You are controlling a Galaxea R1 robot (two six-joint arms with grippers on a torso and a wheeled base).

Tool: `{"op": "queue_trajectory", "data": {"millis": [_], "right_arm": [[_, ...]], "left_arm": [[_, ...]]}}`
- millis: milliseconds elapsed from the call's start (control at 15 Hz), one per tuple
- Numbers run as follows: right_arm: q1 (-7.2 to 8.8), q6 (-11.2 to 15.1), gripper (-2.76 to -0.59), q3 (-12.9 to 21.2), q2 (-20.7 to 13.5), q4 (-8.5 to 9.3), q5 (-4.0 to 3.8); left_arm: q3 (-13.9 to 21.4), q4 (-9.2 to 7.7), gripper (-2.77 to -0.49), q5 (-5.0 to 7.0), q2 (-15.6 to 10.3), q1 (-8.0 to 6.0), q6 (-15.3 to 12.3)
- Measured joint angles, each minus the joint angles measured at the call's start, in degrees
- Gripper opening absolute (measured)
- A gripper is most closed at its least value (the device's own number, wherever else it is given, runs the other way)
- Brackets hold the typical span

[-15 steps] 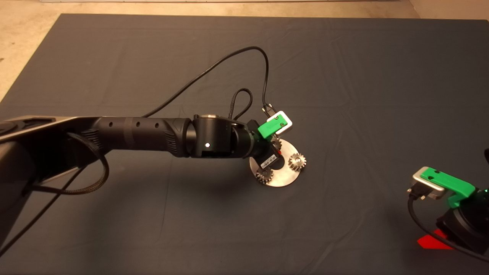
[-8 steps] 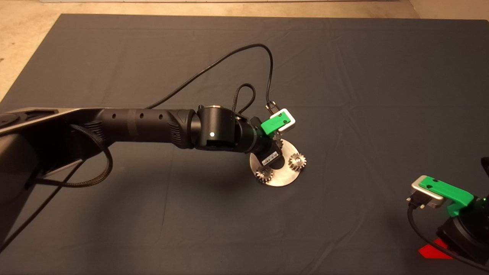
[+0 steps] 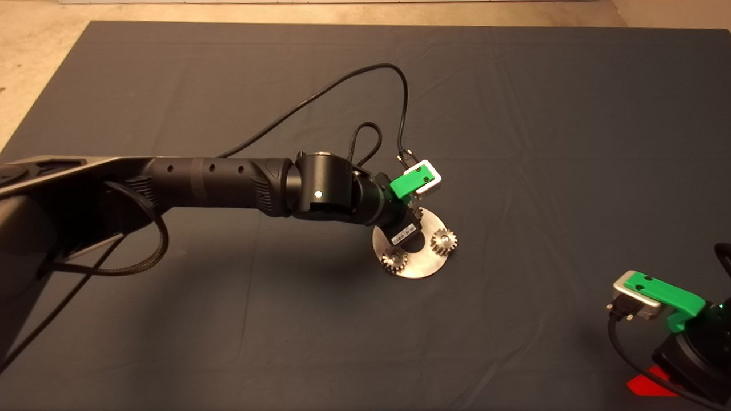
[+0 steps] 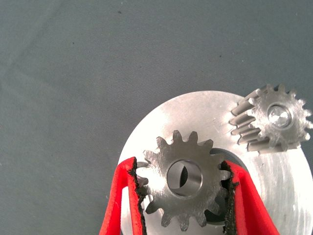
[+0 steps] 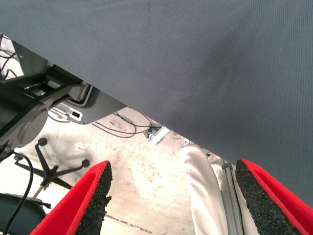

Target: Install three planetary gears onto the carrier pins

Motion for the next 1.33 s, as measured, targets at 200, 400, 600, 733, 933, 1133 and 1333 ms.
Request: {"op": "queue_trajectory", "data": {"millis": [200,400,600,733,933,1133,1333], "right_arm": [[-0.37,0.0,-1.50,0.0,0.0,-0.05,-0.09],[-0.53,0.0,-1.50,0.1,0.0,-0.07,-0.02],[-1.08,0.0,-1.50,0.1,0.0,-0.08,0.00],[-1.08,0.0,-1.50,0.1,0.0,-0.10,0.00],[-1.08,0.0,-1.50,0.1,0.2,-0.10,-0.02],[-1.08,0.0,-1.50,0.1,0.2,-0.10,0.00],[-1.11,0.0,-1.50,0.1,0.2,-0.11,-0.02]], "left_arm": [[-1.9,-1.48,-2.69,0.37,-0.4,-1.55,1.2],[-2.3,-1.62,-2.69,1.55,-0.5,-1.29,1.2],[-2.3,-1.65,-2.69,1.49,-0.5,-1.29,1.2],[-2.3,-1.73,-2.69,1.35,-0.7,-1.29,1.2],[-2.3,-1.73,-2.69,1.38,-0.6,-1.29,1.2],[-2.1,-1.73,-2.69,1.35,-0.8,-1.29,1.0],[-1.5,-1.73,-2.69,1.60,-1.3,-1.27,0.8]]}}
